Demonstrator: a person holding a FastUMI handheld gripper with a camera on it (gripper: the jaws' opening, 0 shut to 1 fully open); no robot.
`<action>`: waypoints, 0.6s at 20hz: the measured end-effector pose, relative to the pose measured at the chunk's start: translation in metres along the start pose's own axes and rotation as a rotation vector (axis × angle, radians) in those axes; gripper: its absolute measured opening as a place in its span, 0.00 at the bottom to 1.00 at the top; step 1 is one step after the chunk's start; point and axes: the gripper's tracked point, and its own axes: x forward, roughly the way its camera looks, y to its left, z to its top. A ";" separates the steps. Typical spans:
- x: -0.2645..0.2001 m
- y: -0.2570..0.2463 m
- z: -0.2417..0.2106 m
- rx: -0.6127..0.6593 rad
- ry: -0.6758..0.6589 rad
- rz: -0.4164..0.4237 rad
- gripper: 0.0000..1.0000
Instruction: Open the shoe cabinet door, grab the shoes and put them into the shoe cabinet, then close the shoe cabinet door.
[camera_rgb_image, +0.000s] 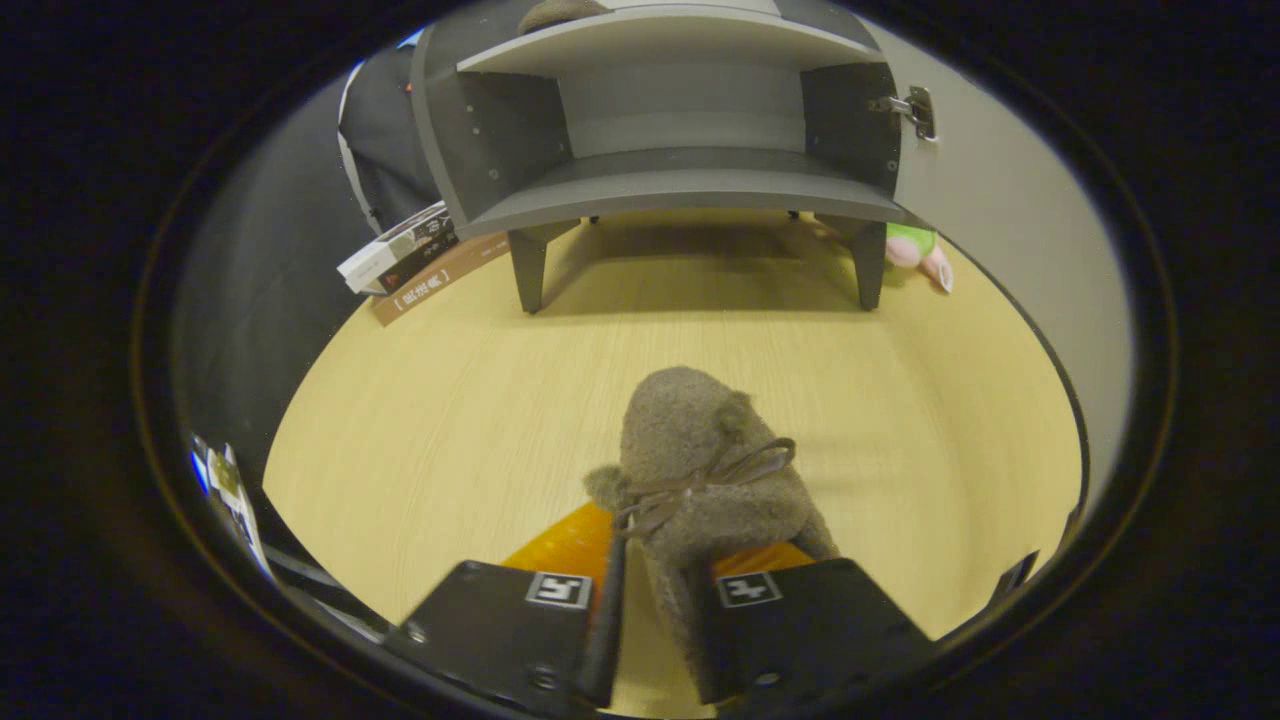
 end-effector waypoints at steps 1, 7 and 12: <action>-0.004 0.003 -0.001 0.000 0.014 0.017 0.24; -0.052 0.016 0.036 -0.032 -0.067 0.072 0.07; -0.106 0.024 0.089 -0.074 -0.205 0.074 0.06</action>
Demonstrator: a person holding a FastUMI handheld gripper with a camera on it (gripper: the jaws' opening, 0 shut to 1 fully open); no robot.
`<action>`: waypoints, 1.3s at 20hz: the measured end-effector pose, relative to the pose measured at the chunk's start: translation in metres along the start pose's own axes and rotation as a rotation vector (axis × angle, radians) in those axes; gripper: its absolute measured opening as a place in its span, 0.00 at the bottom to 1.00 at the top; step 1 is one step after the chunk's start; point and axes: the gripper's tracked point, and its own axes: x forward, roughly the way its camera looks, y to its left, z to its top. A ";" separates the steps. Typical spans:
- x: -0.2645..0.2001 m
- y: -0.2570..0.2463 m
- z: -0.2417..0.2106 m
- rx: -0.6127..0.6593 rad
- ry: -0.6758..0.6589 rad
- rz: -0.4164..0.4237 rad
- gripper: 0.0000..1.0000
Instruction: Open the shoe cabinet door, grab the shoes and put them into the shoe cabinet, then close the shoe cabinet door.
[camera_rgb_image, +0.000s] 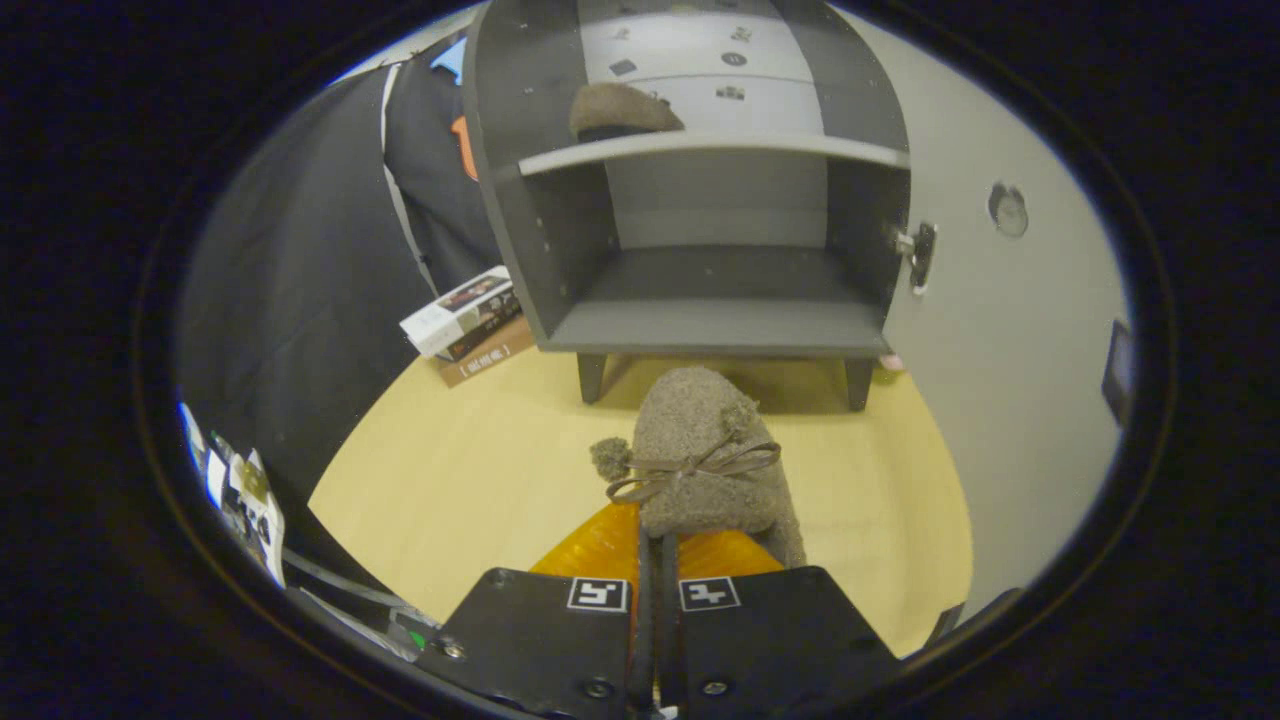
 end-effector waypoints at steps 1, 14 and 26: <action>-0.008 0.001 0.014 -0.006 -0.029 -0.005 0.06; -0.062 0.004 0.217 -0.059 -0.341 -0.090 0.06; 0.033 -0.025 0.357 -0.051 -0.395 -0.153 0.06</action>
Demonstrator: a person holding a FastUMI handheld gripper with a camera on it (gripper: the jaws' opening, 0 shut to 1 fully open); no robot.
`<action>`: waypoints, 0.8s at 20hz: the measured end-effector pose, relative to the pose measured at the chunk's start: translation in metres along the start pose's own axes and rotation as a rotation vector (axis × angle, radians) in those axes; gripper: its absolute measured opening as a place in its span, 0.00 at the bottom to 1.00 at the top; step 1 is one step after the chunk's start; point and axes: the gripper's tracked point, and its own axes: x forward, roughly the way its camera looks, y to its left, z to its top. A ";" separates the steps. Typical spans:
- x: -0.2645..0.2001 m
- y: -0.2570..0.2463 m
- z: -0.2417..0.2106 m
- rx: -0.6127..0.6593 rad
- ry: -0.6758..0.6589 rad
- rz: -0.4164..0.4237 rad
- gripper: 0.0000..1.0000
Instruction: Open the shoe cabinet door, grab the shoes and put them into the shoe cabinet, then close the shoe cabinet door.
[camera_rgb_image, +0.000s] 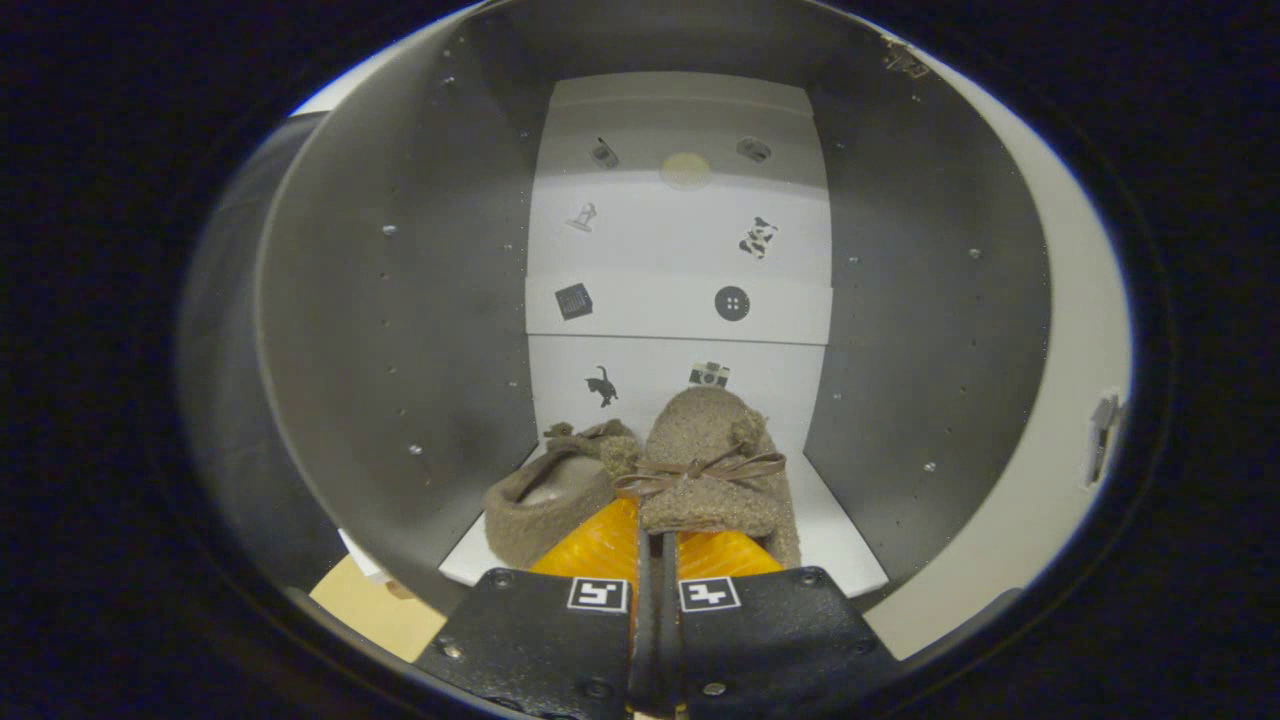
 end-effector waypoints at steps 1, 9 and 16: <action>0.011 0.000 0.002 0.012 0.012 0.009 0.06; 0.084 -0.018 -0.011 0.031 0.114 -0.028 0.06; 0.102 -0.023 -0.019 0.071 0.190 -0.062 0.08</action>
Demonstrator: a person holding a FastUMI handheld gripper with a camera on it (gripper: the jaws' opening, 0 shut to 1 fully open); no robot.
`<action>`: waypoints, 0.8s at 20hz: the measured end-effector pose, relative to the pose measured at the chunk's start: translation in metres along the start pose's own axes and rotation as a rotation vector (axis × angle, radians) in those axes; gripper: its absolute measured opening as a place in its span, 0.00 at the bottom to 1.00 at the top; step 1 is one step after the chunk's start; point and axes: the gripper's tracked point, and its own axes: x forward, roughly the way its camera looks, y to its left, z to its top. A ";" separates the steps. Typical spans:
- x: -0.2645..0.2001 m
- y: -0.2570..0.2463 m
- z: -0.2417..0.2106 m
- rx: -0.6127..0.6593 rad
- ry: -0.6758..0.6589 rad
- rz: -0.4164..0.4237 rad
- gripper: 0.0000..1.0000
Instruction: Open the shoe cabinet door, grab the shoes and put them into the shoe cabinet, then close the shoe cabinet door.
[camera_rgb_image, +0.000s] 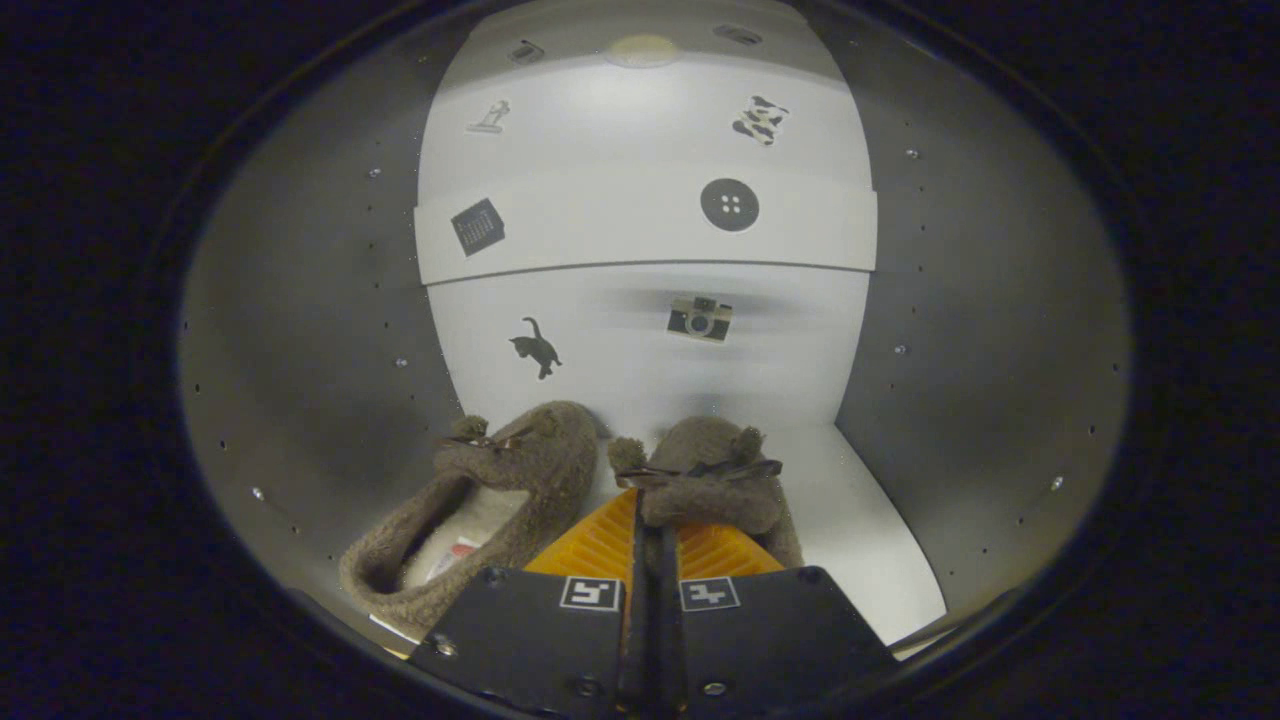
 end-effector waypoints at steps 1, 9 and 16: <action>0.001 -0.001 0.000 -0.004 0.004 -0.009 0.15; -0.030 0.015 0.003 0.009 -0.022 0.044 0.66; -0.082 0.015 0.007 -0.045 -0.103 0.024 0.80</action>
